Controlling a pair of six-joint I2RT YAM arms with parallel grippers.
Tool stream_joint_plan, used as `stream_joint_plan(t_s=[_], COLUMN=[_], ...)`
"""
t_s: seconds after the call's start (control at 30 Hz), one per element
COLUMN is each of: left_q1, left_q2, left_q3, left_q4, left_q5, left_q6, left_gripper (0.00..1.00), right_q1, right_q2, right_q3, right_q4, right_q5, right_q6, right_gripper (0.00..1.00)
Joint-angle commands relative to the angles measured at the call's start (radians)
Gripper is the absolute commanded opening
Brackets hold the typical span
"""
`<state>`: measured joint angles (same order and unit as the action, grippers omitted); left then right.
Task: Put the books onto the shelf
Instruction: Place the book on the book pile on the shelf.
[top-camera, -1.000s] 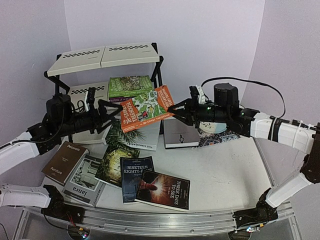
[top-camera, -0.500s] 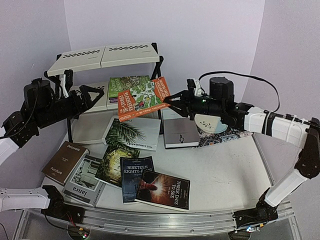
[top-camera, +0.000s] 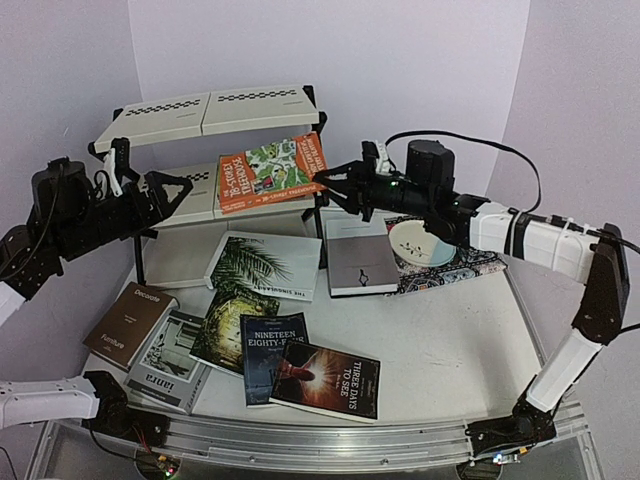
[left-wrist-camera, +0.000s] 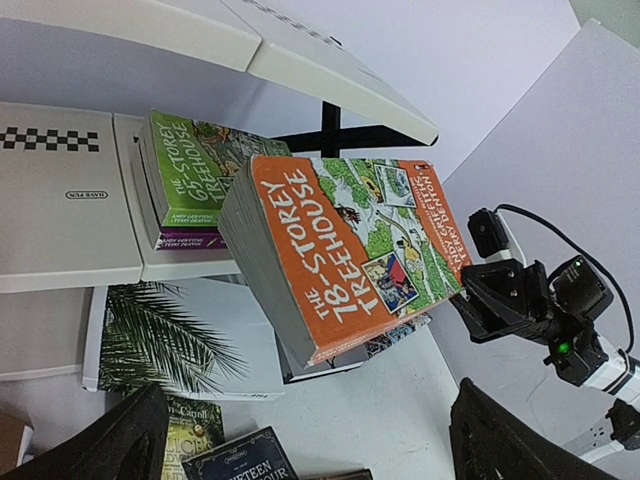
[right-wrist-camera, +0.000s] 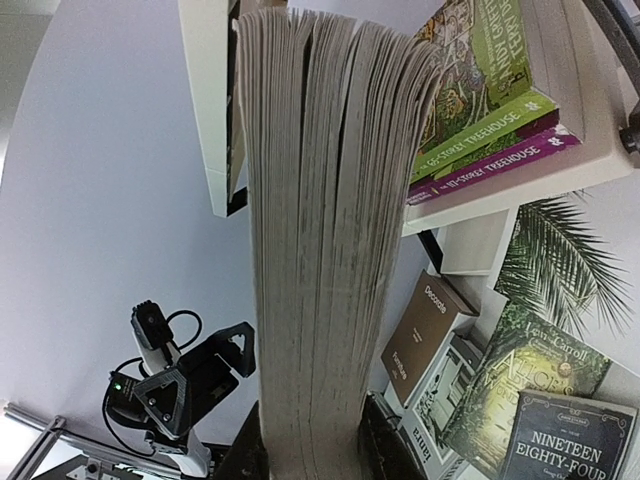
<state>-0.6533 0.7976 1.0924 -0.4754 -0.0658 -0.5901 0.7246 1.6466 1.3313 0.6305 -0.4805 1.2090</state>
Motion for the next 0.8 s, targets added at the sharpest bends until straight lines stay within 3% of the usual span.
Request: stream_joint_plan(t_s=[0.0,0.77], left_q1=[0.004,0.004], left_q2=[-0.008,0.005], left_q3=[0.044,0.031], left_q4=[0.000,0.000], left_q5=[-0.029,-0.068], left_q6=[0.030,0.045], left_gripper=[0.99,0.98], right_q1=[0.001,-0.004], right_q2=[0.032,0.235], right_q3=[0.105,0.256], right_q4=[0.204,0.316], right_q5=[-0.020,0.011], right_q6=[0.023,0.030], right_gripper=[0.00,0.00])
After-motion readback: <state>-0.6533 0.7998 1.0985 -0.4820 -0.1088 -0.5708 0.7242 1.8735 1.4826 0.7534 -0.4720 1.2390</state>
